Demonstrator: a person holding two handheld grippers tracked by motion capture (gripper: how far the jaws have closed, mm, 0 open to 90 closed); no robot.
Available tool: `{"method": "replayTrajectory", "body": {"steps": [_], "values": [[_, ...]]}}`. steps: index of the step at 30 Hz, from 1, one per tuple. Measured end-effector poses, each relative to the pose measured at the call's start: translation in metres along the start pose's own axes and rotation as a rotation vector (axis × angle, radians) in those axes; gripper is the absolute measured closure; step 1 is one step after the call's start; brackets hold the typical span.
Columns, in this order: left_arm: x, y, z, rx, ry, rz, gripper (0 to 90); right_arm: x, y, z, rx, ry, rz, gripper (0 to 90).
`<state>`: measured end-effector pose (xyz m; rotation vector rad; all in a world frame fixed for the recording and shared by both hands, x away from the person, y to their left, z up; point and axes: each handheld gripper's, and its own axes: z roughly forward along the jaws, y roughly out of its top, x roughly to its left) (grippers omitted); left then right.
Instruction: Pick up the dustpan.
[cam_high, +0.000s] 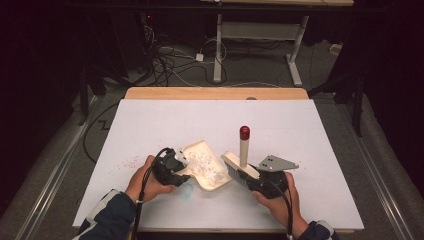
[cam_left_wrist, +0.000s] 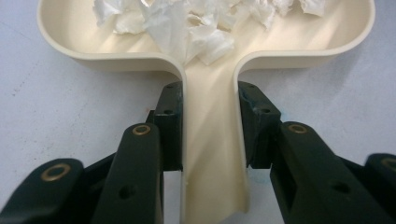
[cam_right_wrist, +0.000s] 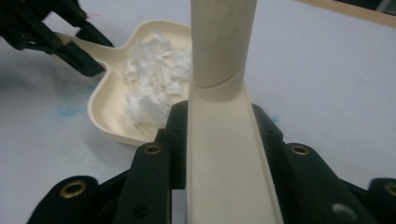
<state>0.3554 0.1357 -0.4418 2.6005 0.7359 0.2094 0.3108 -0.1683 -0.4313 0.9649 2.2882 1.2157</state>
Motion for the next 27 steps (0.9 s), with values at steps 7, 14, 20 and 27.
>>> {"method": "replayTrajectory", "body": {"steps": [7,14,20,27], "values": [[0.0,0.0,0.001,0.006,0.003,0.004,63.2,0.003,0.006,-0.003,-0.052,0.052,-0.029,67.3],[0.0,0.0,0.002,0.008,0.004,0.006,63.2,-0.004,0.01,-0.013,-0.078,0.039,-0.017,67.3],[0.0,0.0,0.002,0.009,0.004,0.004,63.2,-0.008,0.008,-0.011,-0.053,0.01,-0.029,67.3],[0.0,0.0,0.003,0.012,0.005,0.004,63.2,0.001,0.003,0.001,0.006,0.045,-0.065,67.3]]}}
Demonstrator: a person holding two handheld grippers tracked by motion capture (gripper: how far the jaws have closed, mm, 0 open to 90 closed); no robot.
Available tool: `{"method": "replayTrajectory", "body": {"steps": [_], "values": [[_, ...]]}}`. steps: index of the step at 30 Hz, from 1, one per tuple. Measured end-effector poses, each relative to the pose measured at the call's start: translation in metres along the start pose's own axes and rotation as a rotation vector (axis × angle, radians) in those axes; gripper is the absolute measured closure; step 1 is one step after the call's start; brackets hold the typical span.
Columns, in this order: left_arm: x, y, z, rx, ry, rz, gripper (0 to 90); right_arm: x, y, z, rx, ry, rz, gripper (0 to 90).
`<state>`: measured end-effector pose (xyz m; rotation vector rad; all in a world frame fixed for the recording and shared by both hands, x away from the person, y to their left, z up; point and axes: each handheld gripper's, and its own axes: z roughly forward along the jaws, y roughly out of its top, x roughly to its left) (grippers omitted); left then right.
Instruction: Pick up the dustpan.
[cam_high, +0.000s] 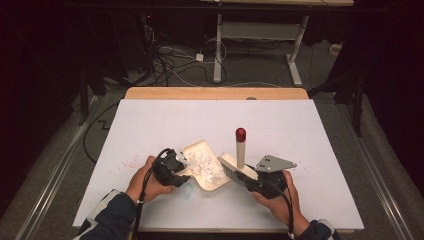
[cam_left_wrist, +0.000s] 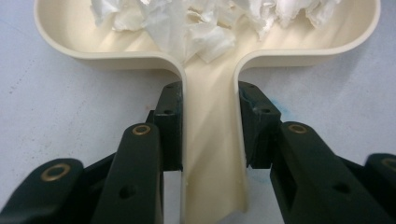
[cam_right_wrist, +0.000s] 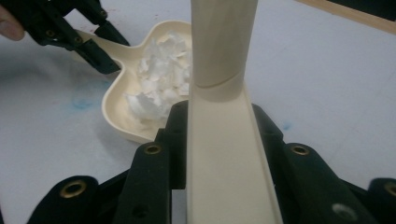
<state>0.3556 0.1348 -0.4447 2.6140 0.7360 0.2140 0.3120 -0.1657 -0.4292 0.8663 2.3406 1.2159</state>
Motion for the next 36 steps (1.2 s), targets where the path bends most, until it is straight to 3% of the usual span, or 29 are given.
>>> {"method": "replayTrajectory", "body": {"steps": [6,19,36], "values": [[0.0,0.0,0.001,0.0,0.002,-0.002,63.2,0.011,0.004,0.0,-0.015,0.063,-0.029,67.3],[0.006,-0.002,0.001,-0.005,-0.007,-0.027,63.2,0.003,0.008,-0.013,-0.068,0.043,-0.004,67.3],[0.019,-0.01,0.001,-0.014,0.006,-0.089,63.1,-0.013,0.007,-0.022,-0.054,0.01,0.017,67.2]]}}
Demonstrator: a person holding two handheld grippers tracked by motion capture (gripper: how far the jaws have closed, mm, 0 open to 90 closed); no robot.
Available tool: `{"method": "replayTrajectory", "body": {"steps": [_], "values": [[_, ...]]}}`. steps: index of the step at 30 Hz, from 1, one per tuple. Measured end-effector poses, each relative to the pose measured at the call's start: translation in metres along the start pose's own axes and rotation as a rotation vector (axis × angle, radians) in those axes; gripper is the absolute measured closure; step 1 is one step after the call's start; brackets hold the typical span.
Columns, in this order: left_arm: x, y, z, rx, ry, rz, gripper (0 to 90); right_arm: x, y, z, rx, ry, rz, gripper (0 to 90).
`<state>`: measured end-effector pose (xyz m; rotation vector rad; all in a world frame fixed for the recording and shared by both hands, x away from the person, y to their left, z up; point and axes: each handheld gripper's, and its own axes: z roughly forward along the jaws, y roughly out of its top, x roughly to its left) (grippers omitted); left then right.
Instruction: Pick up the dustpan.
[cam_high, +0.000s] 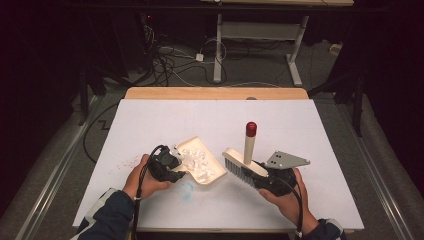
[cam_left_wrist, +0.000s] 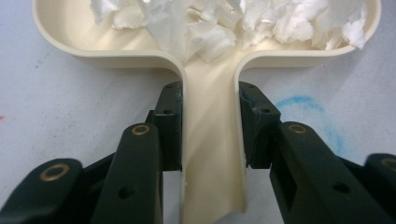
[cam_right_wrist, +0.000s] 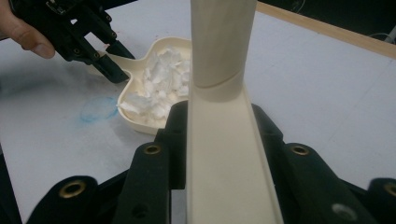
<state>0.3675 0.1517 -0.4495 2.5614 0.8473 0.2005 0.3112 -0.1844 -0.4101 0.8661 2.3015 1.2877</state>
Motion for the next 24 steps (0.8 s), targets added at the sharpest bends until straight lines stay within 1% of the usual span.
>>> {"method": "replayTrajectory", "body": {"steps": [2,12,18,24], "values": [[0.001,-0.001,-0.001,-0.003,0.003,-0.009,63.1,-0.002,0.001,-0.002,0.002,-0.006,0.0,67.2],[0.007,-0.007,-0.006,-0.012,0.015,-0.03,63.1,-0.011,-0.001,-0.012,0.019,-0.03,-0.002,67.2],[0.012,-0.013,-0.009,-0.02,0.023,-0.057,63.1,-0.018,-0.003,-0.023,0.023,-0.047,-0.007,67.2],[0.02,-0.019,-0.012,-0.025,0.029,-0.083,63.1,-0.028,-0.006,-0.033,0.036,-0.066,0.012,67.2]]}}
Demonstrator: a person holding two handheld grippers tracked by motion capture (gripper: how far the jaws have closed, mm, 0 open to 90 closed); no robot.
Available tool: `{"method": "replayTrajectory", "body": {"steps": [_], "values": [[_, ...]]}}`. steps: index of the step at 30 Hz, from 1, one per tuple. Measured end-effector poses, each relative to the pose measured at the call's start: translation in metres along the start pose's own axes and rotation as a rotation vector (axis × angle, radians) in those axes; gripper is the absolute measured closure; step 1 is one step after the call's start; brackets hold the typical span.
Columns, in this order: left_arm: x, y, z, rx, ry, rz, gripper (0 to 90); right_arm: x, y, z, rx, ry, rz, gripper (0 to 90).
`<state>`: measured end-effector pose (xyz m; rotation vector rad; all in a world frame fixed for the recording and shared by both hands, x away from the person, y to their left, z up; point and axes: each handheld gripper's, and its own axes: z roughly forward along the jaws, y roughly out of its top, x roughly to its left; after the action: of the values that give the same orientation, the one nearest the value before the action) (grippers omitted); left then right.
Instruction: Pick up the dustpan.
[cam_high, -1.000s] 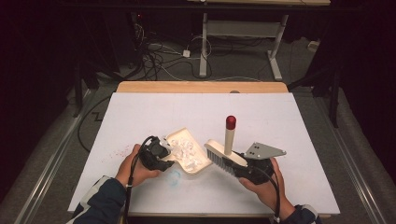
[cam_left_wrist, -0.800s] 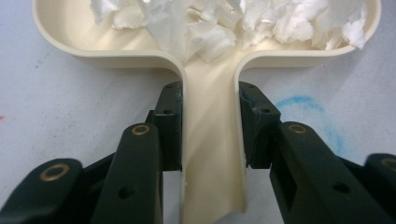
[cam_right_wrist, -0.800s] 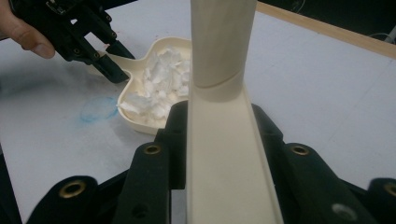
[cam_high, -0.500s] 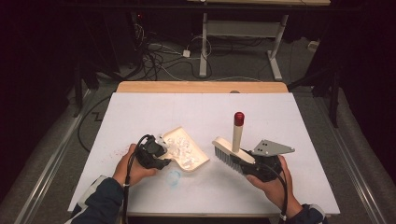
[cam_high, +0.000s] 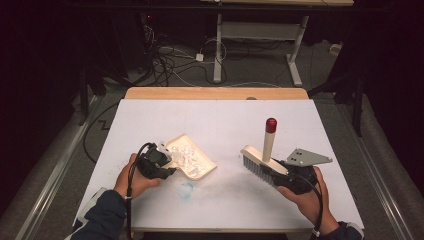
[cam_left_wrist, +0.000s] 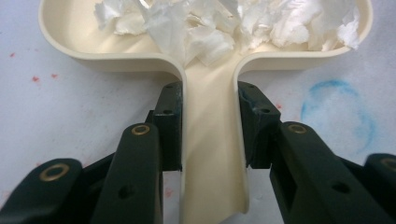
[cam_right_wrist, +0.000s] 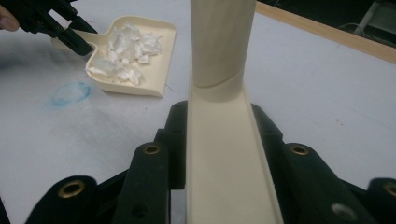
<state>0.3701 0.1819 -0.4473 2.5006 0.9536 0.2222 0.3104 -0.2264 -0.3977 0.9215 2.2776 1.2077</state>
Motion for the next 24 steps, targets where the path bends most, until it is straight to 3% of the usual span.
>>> {"method": "replayTrajectory", "body": {"steps": [9,24], "values": [[0.008,-0.006,-0.004,-0.009,0.016,-0.022,63.1,-0.008,-0.002,-0.012,0.006,-0.013,0.015,67.2],[0.018,-0.019,-0.011,-0.02,0.042,-0.071,63.1,-0.012,-0.006,-0.031,0.045,0.05,0.048,67.1]]}}
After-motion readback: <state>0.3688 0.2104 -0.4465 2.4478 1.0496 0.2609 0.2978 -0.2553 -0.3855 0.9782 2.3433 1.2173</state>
